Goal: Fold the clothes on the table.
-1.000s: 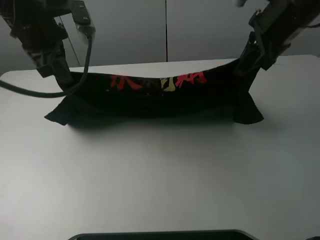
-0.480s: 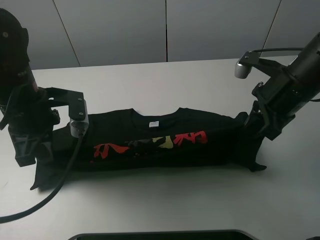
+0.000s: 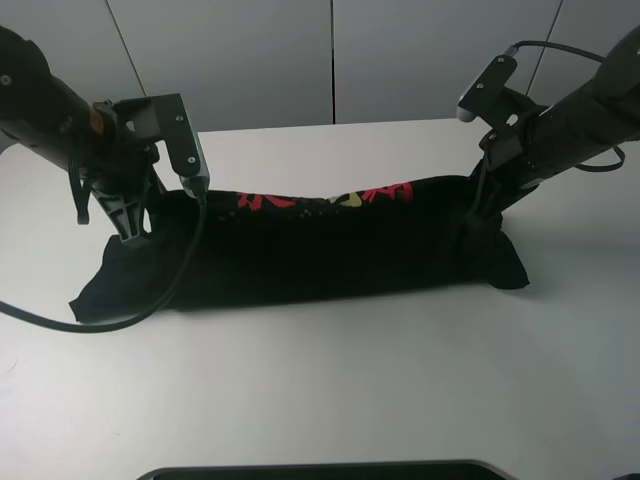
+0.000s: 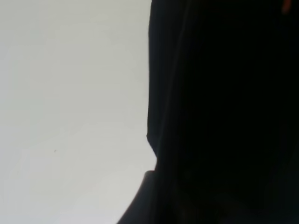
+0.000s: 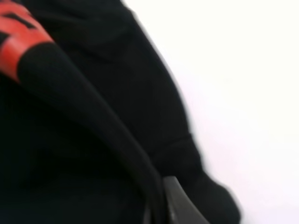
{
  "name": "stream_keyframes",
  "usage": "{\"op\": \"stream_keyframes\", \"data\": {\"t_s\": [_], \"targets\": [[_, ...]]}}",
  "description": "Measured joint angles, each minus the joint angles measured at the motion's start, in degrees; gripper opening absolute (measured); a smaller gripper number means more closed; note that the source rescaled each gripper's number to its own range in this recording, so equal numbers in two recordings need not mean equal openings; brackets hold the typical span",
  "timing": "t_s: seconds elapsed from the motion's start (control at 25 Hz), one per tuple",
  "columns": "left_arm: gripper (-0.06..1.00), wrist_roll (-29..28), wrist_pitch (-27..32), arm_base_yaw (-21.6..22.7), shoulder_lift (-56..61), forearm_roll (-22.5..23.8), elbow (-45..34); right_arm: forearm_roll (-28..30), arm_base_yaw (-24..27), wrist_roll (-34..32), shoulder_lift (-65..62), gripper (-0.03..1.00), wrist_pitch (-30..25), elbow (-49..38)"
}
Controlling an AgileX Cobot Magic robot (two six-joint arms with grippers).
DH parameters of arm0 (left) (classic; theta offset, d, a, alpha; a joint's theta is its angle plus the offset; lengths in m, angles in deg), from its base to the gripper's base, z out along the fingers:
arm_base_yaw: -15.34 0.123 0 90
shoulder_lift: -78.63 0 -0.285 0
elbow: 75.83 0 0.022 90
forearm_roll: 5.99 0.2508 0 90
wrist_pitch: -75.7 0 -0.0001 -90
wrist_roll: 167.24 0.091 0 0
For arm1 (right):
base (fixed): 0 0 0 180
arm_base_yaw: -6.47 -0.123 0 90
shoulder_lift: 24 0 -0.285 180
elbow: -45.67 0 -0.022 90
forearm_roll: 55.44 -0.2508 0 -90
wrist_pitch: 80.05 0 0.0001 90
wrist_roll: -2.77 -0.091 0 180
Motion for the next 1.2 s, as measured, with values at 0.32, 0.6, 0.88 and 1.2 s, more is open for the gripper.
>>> {"op": "stream_keyframes", "data": {"t_s": [0.32, 0.6, 0.88, 1.2], "targets": [[0.01, -0.1, -10.9, 4.5, -11.1, 0.9, 0.0, -4.0, 0.0, 4.0, 13.9, 0.01, 5.4, 5.7], [0.03, -0.1, -18.6, 4.9, -19.2, 1.2, 0.0, -8.0, 0.0, 4.3, 16.9, 0.33, 8.3, 9.4], [0.49, -0.1, -16.0, 5.0, -16.8, -1.6, 1.0, -9.5, 0.0, 1.6, 13.0, 0.75, 9.3, 9.4], [0.67, -0.1, -5.3, 5.0, -3.6, -10.1, 4.5, -8.8, 1.9, -18.2, -5.4, 0.75, -1.7, 9.4]]}}
